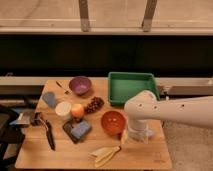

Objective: Place pepper in red bowl

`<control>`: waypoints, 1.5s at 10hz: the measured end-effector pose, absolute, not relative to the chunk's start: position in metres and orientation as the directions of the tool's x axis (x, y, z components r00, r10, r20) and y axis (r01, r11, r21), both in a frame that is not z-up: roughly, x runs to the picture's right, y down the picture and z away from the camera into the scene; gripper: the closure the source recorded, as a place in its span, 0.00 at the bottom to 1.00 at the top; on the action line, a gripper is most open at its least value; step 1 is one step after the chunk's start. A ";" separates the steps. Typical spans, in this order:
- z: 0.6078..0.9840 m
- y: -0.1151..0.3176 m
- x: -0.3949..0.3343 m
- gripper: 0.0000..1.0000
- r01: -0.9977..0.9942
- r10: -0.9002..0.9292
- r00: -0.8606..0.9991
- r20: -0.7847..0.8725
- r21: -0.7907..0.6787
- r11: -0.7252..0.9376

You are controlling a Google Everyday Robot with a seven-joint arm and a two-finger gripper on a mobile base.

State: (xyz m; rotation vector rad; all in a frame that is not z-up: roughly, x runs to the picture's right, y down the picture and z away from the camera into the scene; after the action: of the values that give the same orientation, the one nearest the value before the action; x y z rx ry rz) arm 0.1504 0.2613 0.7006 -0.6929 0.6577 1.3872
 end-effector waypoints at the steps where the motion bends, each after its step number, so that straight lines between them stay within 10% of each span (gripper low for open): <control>1: 0.701 0.261 0.149 0.30 -0.997 0.639 0.078 -0.765 -0.053 0.059; 15: 0.772 0.267 0.092 0.30 -0.976 0.584 0.201 -0.786 -0.215 0.047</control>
State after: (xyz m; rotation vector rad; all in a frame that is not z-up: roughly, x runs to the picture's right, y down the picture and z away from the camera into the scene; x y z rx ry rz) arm 0.0915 0.2671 0.7720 -0.8525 0.5804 1.2972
